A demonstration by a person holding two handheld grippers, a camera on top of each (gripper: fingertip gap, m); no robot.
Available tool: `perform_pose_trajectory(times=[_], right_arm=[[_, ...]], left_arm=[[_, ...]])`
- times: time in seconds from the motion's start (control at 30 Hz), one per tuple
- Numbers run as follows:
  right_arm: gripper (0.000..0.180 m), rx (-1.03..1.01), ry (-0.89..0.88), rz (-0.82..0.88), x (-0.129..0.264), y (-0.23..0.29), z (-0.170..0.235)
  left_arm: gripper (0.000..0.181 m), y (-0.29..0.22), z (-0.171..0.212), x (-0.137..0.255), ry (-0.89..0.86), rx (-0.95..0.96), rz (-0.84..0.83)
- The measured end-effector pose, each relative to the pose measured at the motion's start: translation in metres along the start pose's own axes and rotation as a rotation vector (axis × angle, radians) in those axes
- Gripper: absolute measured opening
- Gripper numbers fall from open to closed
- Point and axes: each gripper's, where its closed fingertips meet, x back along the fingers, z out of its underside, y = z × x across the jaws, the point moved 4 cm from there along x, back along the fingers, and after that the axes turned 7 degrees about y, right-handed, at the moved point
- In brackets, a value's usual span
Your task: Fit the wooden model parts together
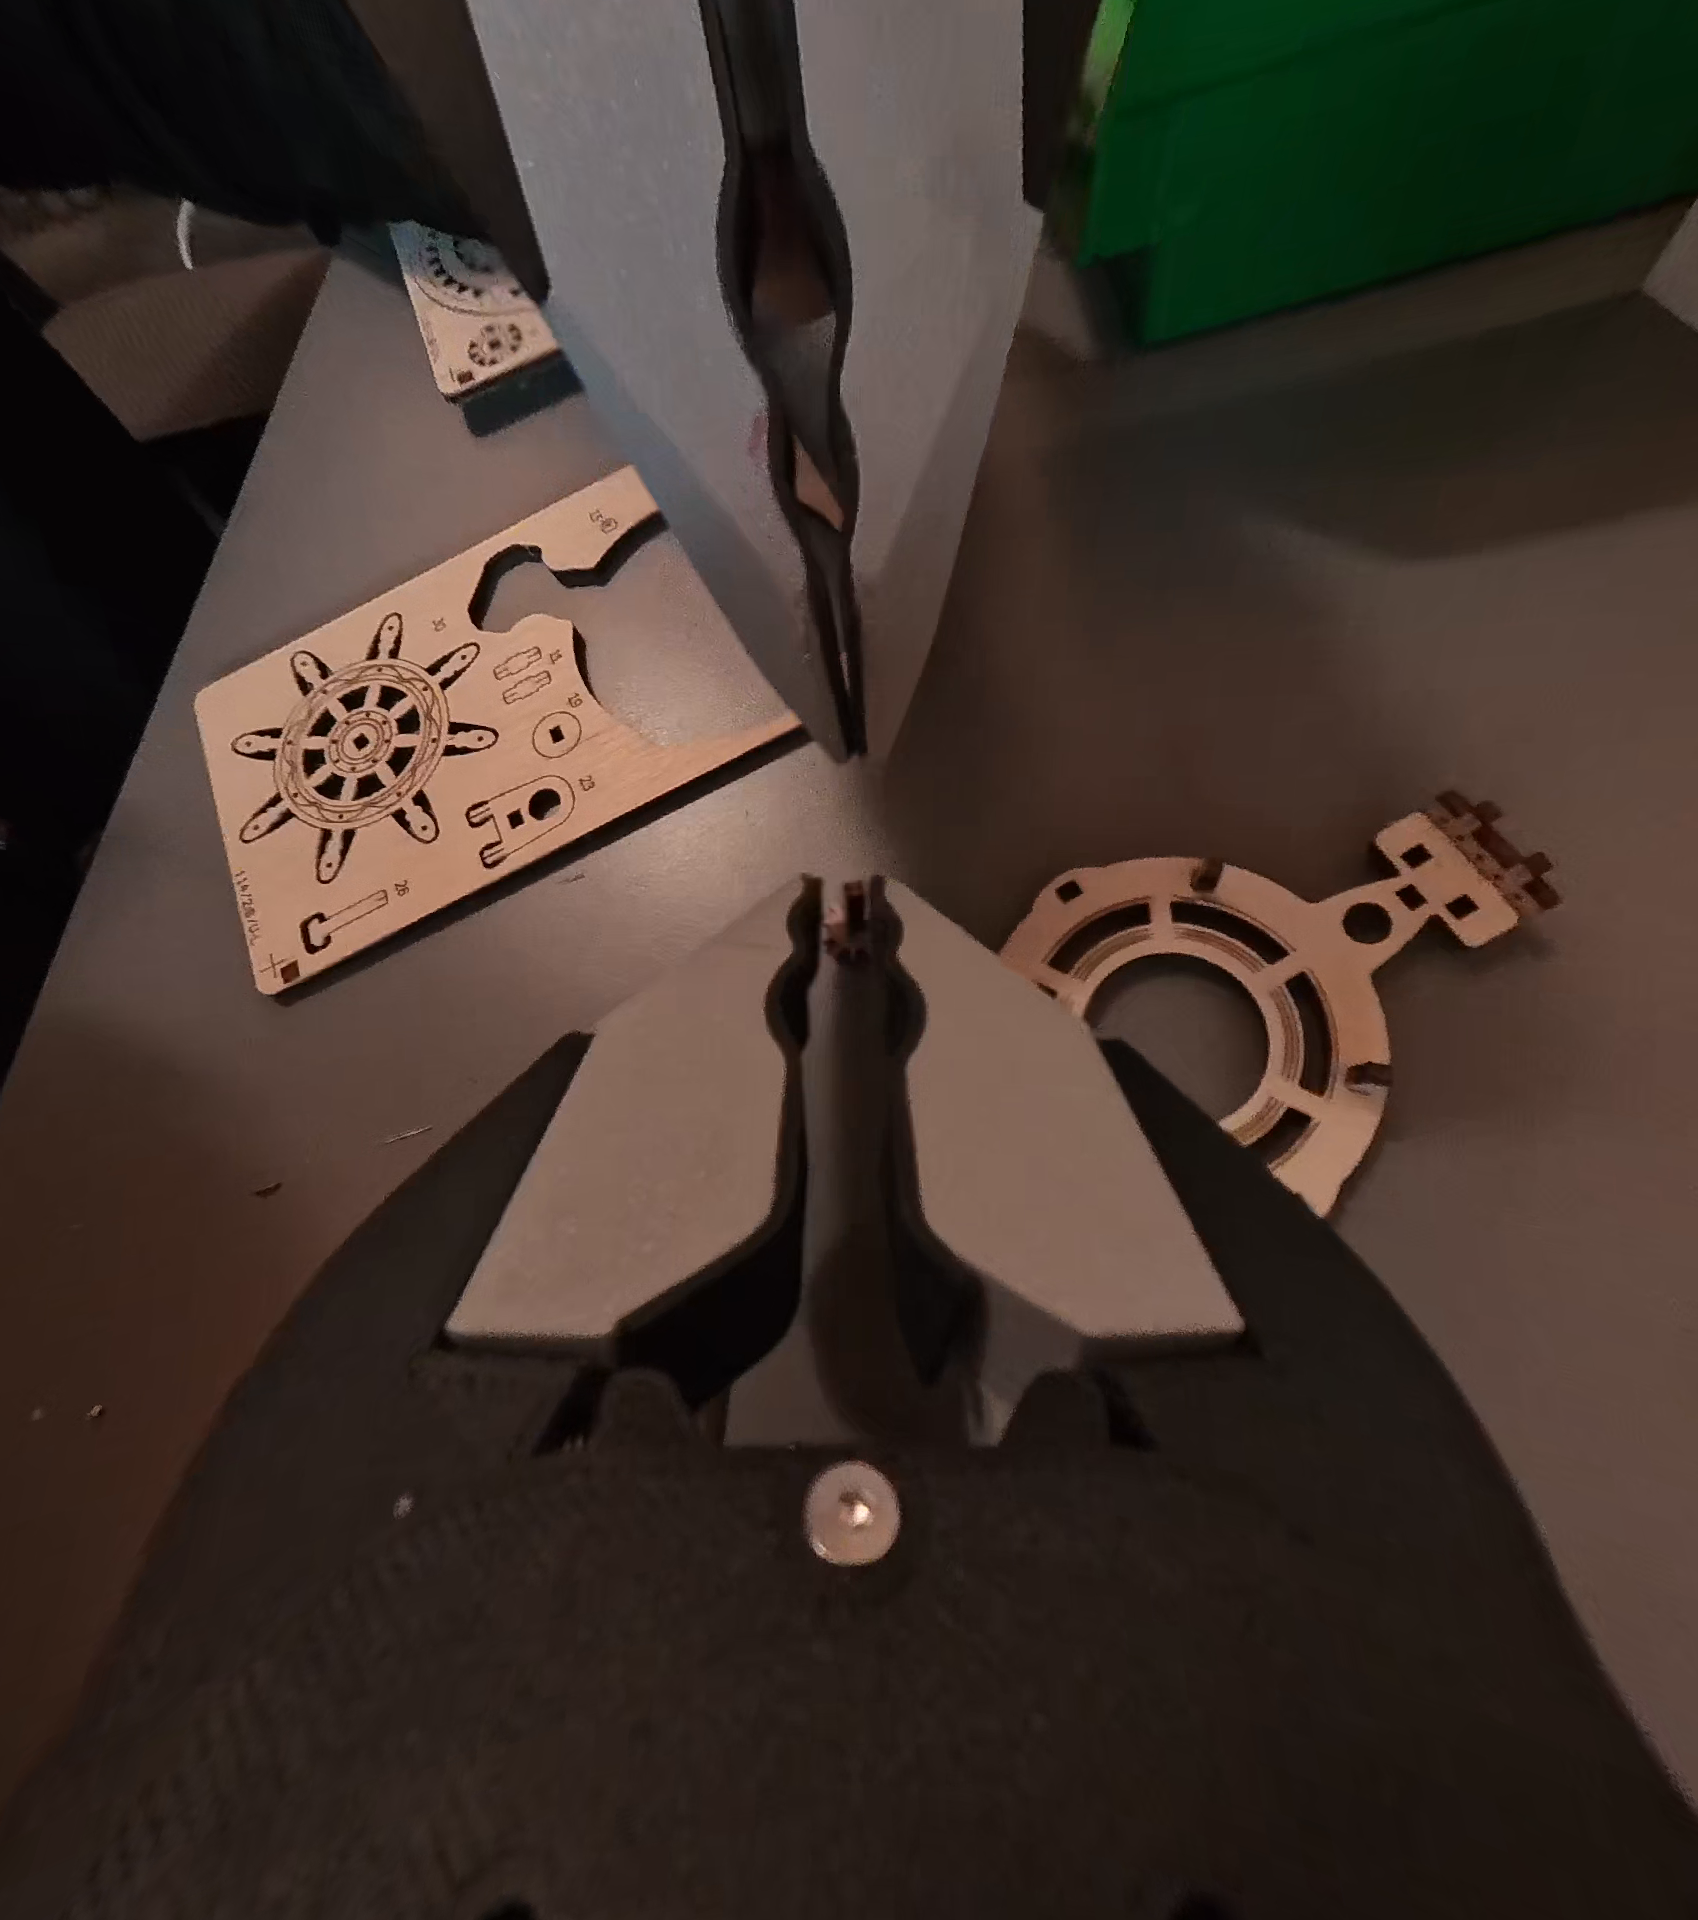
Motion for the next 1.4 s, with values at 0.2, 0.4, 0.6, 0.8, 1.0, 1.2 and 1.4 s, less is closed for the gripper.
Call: perform_pose_trajectory(times=[0.2,0.4,0.6,0.8,1.0,1.2,1.4], right_arm=[[0.017,-0.02,-0.025,0.003,0.004,0.0,-0.001],[0.021,-0.055,-0.074,0.048,0.02,-0.003,-0.005],[0.0,0.006,0.0,0.125,0.018,-0.002,-0.001],[0.0,0.036,0.048,0.132,0.012,-0.001,0.003],[0.0,0.042,0.06,0.113,0.007,0.0,0.005],[0.0,0.048,0.076,0.106,0.003,0.001,0.007],[0.0,0.056,0.088,0.113,0.003,0.002,0.007]], left_arm=[[0.0,-0.004,0.013,-0.015,0.113,-0.063,-0.033],[0.0,0.0,0.011,-0.013,0.093,-0.061,-0.058],[0.0,-0.007,0.01,-0.02,0.101,-0.078,-0.042],[0.0,-0.01,0.01,-0.024,0.123,-0.097,-0.053],[0.0,-0.01,0.01,-0.025,0.123,-0.102,-0.055],[0.004,-0.009,0.013,-0.024,0.146,-0.094,-0.056],[0.0,-0.011,0.016,-0.03,0.175,-0.085,-0.044]])
